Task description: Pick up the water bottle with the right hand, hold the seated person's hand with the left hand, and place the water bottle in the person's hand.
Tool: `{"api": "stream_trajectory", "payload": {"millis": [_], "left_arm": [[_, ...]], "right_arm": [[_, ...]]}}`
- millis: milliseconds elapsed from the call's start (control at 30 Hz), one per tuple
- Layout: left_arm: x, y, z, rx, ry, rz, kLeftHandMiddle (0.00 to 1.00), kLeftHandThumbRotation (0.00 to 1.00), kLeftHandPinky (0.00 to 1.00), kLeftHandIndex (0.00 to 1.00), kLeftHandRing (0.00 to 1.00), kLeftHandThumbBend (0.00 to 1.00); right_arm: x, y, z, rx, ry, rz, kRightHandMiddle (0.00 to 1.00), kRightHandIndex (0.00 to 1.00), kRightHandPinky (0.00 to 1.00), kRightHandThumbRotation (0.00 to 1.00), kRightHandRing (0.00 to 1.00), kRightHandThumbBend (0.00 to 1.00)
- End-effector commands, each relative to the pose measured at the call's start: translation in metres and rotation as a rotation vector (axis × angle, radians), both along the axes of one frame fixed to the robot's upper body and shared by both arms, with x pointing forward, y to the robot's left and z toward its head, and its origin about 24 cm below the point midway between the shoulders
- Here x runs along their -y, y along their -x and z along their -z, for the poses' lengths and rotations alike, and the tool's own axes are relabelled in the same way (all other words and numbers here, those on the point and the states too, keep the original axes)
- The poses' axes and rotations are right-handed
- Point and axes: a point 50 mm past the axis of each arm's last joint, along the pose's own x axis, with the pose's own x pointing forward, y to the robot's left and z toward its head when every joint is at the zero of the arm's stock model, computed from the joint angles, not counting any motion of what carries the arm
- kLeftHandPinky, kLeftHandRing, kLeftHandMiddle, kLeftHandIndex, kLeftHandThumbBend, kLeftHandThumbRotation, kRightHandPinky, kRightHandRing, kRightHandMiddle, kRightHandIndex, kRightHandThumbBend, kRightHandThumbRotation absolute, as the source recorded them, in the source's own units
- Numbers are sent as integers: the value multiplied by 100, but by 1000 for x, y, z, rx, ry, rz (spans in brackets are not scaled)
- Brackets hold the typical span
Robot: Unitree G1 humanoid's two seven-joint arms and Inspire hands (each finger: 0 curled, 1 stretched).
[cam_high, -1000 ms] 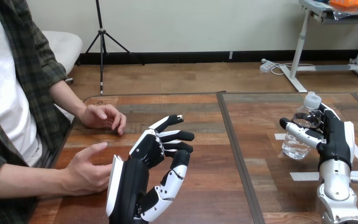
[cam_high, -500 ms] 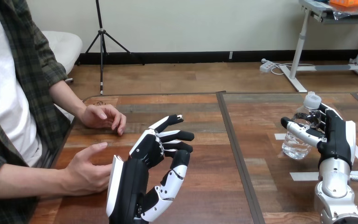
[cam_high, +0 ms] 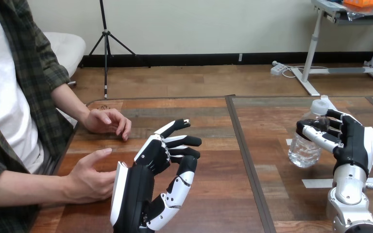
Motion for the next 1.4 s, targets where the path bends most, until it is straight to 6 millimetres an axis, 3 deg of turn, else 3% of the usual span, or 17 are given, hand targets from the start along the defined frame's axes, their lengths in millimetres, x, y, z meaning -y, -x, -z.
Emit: {"api": "stream_trajectory", "payload": {"millis": [0,367,1367], "left_arm": [[6,3,-6,20,43,-16,65,47,48,76,58,29],[6,3,-6,16,53,-15,65,47,48,77,58,29],[7,4,-5,11,61,-16,65,47,48,77,58,29]], "right_arm": [[-7,-25,-34,113,6,-6,62,64,54,0,59,73],[-7,-26,-34,93,35,-10,54,57,49,0,53,73],[-6,-25,-32,72,74,-22,52,54,48,0,50,75]]}}
